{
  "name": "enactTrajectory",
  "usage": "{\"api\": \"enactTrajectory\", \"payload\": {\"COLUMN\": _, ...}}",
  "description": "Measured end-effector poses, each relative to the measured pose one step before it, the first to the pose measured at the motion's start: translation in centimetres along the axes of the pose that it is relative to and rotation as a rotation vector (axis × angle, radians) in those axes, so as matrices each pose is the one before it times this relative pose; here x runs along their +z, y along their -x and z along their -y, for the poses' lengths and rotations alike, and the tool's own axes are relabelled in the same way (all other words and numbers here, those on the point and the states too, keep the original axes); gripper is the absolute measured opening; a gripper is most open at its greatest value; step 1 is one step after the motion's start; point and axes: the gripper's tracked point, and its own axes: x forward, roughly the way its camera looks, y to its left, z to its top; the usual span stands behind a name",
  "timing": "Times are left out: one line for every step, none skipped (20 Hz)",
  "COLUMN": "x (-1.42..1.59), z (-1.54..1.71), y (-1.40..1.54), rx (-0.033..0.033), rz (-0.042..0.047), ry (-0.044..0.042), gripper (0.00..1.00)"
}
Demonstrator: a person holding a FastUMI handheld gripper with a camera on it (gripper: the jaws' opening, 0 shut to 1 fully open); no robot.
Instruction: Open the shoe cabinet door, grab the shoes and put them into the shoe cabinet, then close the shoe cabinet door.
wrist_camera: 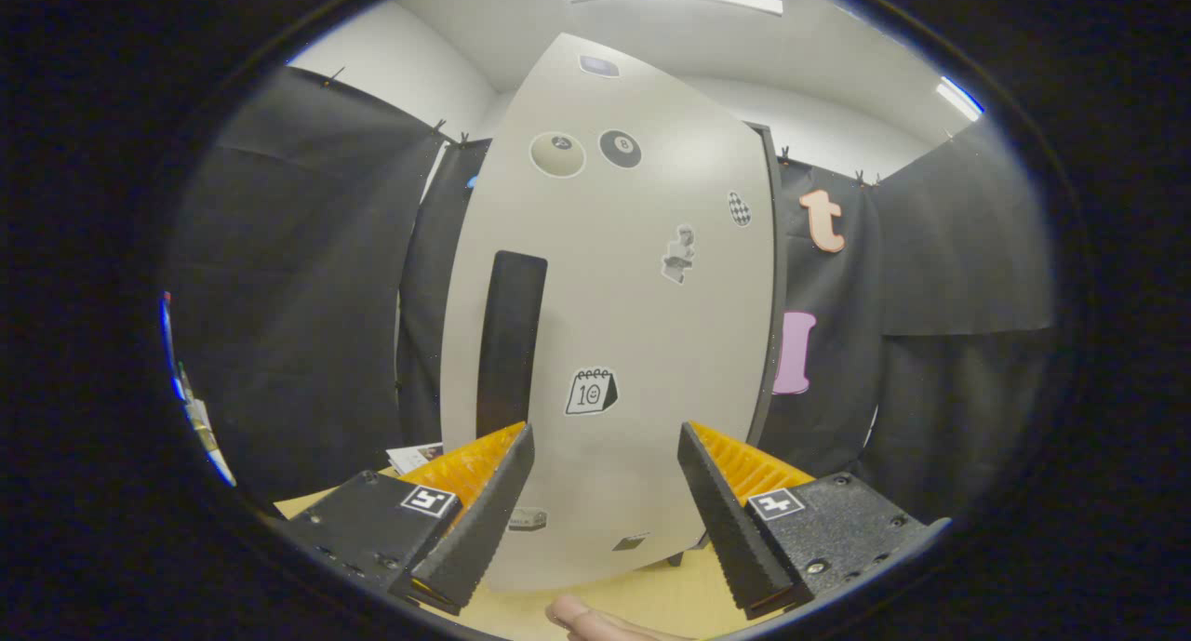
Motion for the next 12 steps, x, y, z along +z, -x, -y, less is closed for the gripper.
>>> {"api": "enactTrajectory", "payload": {"x": -0.238, "z": -0.634, "y": -0.391, "rx": -0.00222, "rz": -0.00685, "ry": 0.00334, "gripper": 0.99}}
{"api": "enactTrajectory", "payload": {"x": -0.295, "z": -0.734, "y": -0.195, "rx": 0.00396, "rz": -0.00623, "ry": 0.00145, "gripper": 0.99}}
{"api": "enactTrajectory", "payload": {"x": -0.211, "z": -0.691, "y": -0.064, "rx": 0.00448, "rz": -0.00339, "ry": -0.00256, "gripper": 0.99}}
{"api": "enactTrajectory", "payload": {"x": -0.151, "z": -0.534, "y": -0.046, "rx": 0.00310, "rz": -0.00143, "ry": -0.00308, "gripper": 0.99}}
{"api": "enactTrajectory", "payload": {"x": -0.099, "z": -0.426, "y": 0.038, "rx": 0.00124, "rz": -0.00343, "ry": -0.00028, "gripper": 0.99}}
{"api": "enactTrajectory", "payload": {"x": -0.161, "z": -0.319, "y": 0.107, "rx": -0.00244, "rz": -0.00542, "ry": -0.00130, "gripper": 0.99}}
{"api": "enactTrajectory", "payload": {"x": -0.176, "z": -0.170, "y": 0.195, "rx": -0.00248, "rz": -0.00319, "ry": -0.00387, "gripper": 0.99}}
{"api": "enactTrajectory", "payload": {"x": 0.001, "z": -0.310, "y": 0.200, "rx": 0.00111, "rz": -0.00033, "ry": -0.00353, "gripper": 0.99}}
{"api": "enactTrajectory", "payload": {"x": -0.109, "z": -0.163, "y": 0.280, "rx": 0.00197, "rz": -0.00215, "ry": -0.00207, "gripper": 0.99}}
{"api": "enactTrajectory", "payload": {"x": -0.093, "z": -0.092, "y": 0.391, "rx": 0.00186, "rz": -0.00112, "ry": -0.00303, "gripper": 0.99}}
{"api": "enactTrajectory", "payload": {"x": -0.097, "z": 0.073, "y": 0.445, "rx": 0.00091, "rz": -0.00095, "ry": -0.00338, "gripper": 0.99}}
{"api": "enactTrajectory", "payload": {"x": -0.084, "z": 0.154, "y": 0.566, "rx": -0.00273, "rz": -0.00047, "ry": -0.00758, "gripper": 0.99}}
